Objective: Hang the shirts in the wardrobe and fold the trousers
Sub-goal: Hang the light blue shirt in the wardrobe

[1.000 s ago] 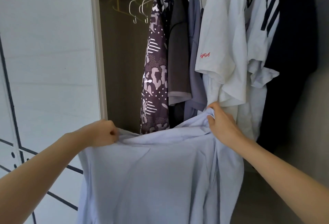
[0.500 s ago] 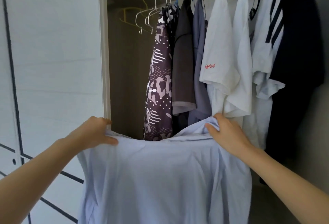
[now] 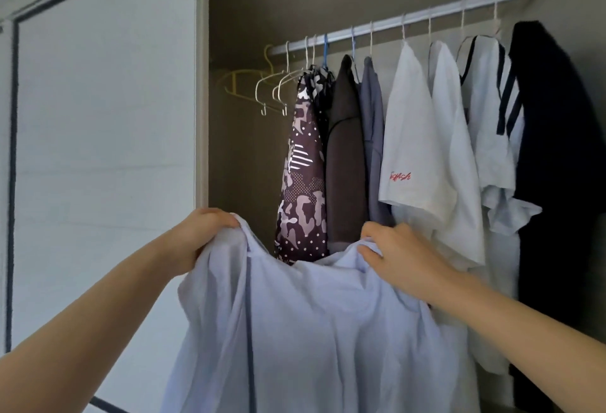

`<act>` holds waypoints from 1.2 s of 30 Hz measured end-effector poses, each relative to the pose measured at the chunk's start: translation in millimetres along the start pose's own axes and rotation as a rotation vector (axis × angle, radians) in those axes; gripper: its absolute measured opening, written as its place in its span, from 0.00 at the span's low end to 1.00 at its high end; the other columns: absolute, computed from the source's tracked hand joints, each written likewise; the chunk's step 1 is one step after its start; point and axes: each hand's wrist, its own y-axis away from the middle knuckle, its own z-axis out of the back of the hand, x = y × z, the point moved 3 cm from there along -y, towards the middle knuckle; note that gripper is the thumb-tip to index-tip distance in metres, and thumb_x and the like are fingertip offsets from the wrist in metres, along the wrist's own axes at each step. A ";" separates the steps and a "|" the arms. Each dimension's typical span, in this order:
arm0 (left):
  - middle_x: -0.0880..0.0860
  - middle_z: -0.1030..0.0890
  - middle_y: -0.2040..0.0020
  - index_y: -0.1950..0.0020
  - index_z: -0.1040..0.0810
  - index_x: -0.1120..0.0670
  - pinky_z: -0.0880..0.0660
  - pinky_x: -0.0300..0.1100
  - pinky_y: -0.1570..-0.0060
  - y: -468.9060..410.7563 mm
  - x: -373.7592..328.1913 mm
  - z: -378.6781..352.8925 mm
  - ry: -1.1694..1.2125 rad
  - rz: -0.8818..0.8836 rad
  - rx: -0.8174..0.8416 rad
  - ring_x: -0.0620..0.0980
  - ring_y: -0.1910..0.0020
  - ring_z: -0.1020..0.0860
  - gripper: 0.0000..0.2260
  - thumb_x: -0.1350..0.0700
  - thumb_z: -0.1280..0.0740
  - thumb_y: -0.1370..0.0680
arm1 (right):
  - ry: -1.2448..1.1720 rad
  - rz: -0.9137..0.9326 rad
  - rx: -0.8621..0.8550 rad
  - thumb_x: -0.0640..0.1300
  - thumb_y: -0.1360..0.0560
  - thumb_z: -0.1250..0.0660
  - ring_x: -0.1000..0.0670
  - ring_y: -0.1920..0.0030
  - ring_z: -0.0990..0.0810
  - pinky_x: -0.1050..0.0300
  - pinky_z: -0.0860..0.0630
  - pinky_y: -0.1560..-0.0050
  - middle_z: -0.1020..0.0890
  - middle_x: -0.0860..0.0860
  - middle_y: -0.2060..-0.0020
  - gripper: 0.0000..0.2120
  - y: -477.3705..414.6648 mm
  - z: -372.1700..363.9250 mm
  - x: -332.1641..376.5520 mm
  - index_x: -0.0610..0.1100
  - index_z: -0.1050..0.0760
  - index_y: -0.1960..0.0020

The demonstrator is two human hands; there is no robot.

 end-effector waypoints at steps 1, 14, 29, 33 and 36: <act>0.60 0.20 0.47 0.43 0.22 0.56 0.21 0.50 0.52 -2.0 -8.6 0.7 0.012 0.005 0.021 0.60 0.48 0.20 0.08 0.55 0.33 0.21 | 0.026 0.024 -0.007 0.50 0.20 0.42 0.40 0.56 0.22 0.51 0.25 0.59 0.22 0.44 0.59 0.07 -7.0 2.4 8.9 0.47 0.31 0.51; 0.52 0.21 0.60 0.54 0.23 0.54 0.32 0.35 0.65 -56.5 -106.5 28.9 -0.586 -0.829 -0.342 0.50 0.60 0.24 0.03 0.56 0.31 0.23 | -0.021 0.319 0.003 0.43 0.27 0.37 0.50 0.57 0.21 0.51 0.24 0.58 0.19 0.52 0.59 0.05 -139.7 51.8 110.0 0.48 0.23 0.54; 0.55 0.20 0.54 0.45 0.25 0.54 0.20 0.50 0.52 -101.8 -114.1 53.0 -0.595 -0.992 -0.493 0.54 0.58 0.22 0.05 0.55 0.34 0.19 | 0.463 0.107 0.385 0.65 0.27 0.33 0.47 0.50 0.22 0.51 0.23 0.47 0.20 0.49 0.52 0.26 -279.2 47.1 81.8 0.43 0.24 0.43; 0.55 0.20 0.56 0.47 0.25 0.55 0.20 0.52 0.53 -107.6 -113.5 52.8 -0.609 -1.005 -0.497 0.53 0.59 0.22 0.05 0.55 0.35 0.19 | 0.295 -0.022 0.423 0.59 0.24 0.34 0.48 0.48 0.19 0.51 0.21 0.44 0.18 0.49 0.52 0.21 -292.0 60.3 79.0 0.41 0.23 0.44; 0.56 0.21 0.58 0.49 0.25 0.57 0.20 0.55 0.55 -109.7 -111.9 51.3 -0.601 -1.040 -0.497 0.56 0.60 0.22 0.04 0.57 0.35 0.20 | 0.131 -0.067 0.086 0.47 0.18 0.41 0.42 0.57 0.16 0.50 0.18 0.53 0.16 0.39 0.56 0.16 -312.4 73.0 90.7 0.34 0.25 0.52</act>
